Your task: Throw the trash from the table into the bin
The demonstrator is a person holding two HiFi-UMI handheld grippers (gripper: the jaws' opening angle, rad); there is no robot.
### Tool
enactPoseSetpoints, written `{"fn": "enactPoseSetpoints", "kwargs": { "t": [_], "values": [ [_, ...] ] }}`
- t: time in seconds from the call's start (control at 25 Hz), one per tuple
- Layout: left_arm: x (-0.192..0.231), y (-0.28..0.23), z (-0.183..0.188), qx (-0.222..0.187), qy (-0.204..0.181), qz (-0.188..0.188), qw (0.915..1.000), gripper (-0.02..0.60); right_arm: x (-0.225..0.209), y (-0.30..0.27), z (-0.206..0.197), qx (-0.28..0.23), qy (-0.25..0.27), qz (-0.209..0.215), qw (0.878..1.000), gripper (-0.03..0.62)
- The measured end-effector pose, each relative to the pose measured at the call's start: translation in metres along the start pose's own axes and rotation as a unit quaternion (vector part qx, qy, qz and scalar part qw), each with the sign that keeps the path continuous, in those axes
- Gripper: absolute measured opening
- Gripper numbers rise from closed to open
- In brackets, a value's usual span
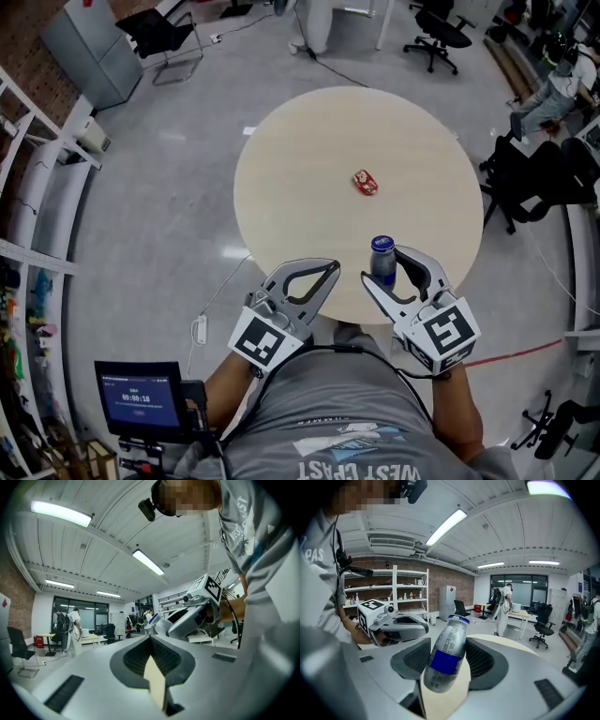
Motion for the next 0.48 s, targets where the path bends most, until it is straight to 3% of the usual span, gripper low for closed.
{"fn": "enactPoseSetpoints", "kwargs": {
  "t": [0.48],
  "values": [
    [-0.053, -0.009, 0.036, -0.06, -0.008, -0.093, 0.9938, 0.041, 0.031, 0.076, 0.022, -0.042, 0.024, -0.079, 0.996, 0.242]
  ]
}}
Point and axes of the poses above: the fingertips, and each gripper's own axes: y backward along the fingers, x to its left, z out of its top, the point moved 2 cm from there along y, backward along the fingers, and after that the axes turned 13 degrees about -x, right-handed, at the moved point
